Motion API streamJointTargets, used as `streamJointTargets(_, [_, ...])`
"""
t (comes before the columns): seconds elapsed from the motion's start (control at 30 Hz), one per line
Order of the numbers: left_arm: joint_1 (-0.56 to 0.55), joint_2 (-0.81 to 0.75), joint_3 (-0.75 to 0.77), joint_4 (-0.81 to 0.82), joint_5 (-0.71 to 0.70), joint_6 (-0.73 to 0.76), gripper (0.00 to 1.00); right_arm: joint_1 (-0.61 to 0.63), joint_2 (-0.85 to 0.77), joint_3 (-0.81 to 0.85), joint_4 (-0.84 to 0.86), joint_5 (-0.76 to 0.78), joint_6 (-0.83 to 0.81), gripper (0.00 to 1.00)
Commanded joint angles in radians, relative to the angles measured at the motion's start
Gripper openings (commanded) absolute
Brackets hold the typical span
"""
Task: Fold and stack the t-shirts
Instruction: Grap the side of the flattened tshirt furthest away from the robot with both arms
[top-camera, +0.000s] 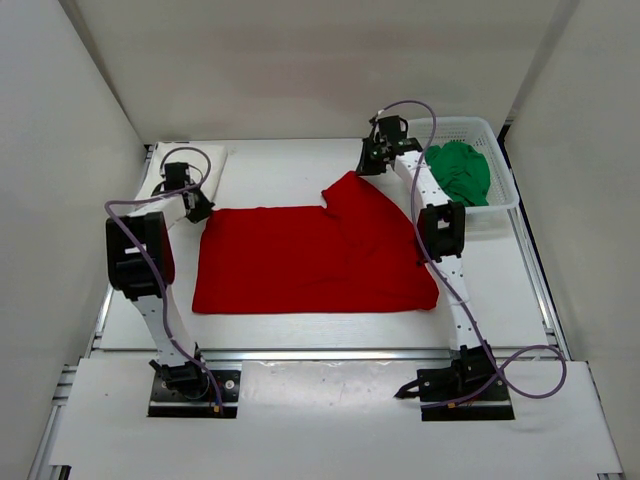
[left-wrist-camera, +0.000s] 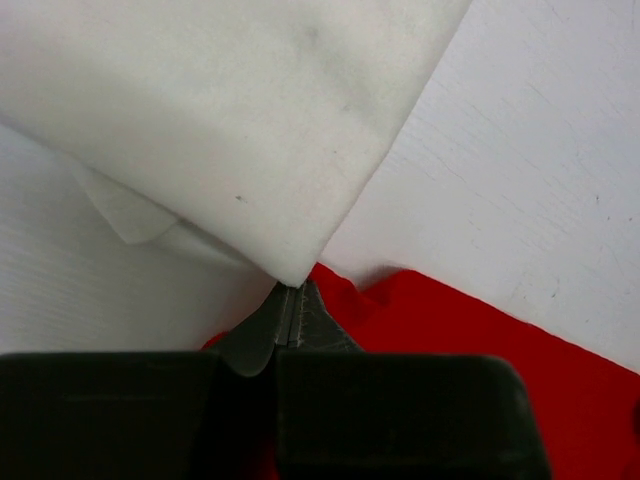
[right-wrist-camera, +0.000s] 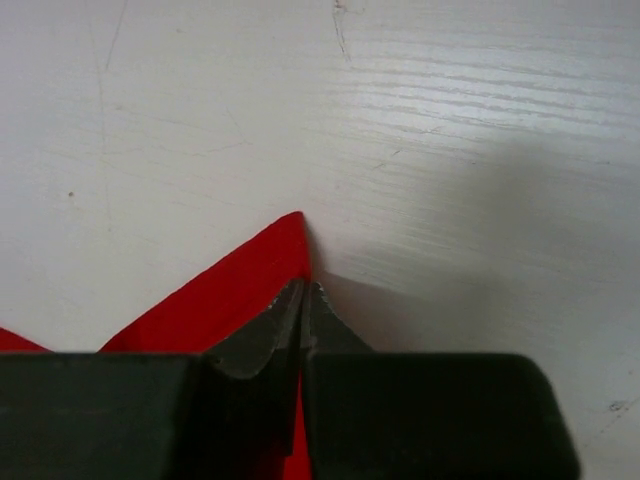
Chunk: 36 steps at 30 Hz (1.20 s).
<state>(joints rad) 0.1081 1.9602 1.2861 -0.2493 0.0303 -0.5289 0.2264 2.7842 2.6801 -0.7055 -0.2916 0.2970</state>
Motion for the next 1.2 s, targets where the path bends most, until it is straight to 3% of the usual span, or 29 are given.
streamJointTargets(0.0, [0.024, -0.095, -0.03, 0.024, 0.028, -0.014, 0.0, -0.018, -0.002, 0.104, -0.027, -0.05, -0.004, 0.0])
streamJointTargets(0.2, [0.053, -0.185, -0.105, 0.065, 0.1, -0.051, 0.0, -0.019, -0.119, 0.086, -0.202, -0.021, -0.108, 0.0])
streamJointTargets(0.4, [0.056, -0.276, -0.189, 0.107, 0.106, -0.054, 0.0, -0.009, -0.389, -0.273, -0.23, 0.012, -0.176, 0.0])
streamJointTargets(0.5, [0.082, -0.307, -0.229, 0.113, 0.135, -0.065, 0.0, -0.007, -0.597, -0.573, -0.143, 0.032, -0.147, 0.0])
streamJointTargets(0.57, [0.102, -0.323, -0.255, 0.128, 0.14, -0.066, 0.0, -0.03, -0.859, -0.998, 0.118, 0.029, -0.081, 0.01])
streamJointTargets(0.6, [0.114, -0.323, -0.255, 0.134, 0.157, -0.077, 0.0, -0.042, -0.911, -1.149, 0.191, 0.013, -0.07, 0.0])
streamJointTargets(0.7, [0.13, -0.333, -0.261, 0.133, 0.206, -0.095, 0.0, -0.07, -1.063, -1.357, 0.265, 0.018, -0.042, 0.0])
streamJointTargets(1.0, [0.137, -0.483, -0.376, 0.15, 0.217, -0.115, 0.0, -0.075, -1.357, -1.693, 0.428, 0.082, 0.011, 0.0])
streamJointTargets(1.07, [0.136, -0.523, -0.392, 0.159, 0.194, -0.108, 0.0, -0.062, -1.362, -1.721, 0.481, 0.08, 0.027, 0.02])
streamJointTargets(1.17, [0.127, -0.508, -0.386, 0.143, 0.187, -0.095, 0.0, -0.03, -1.25, -1.672, 0.5, 0.091, 0.028, 0.13])
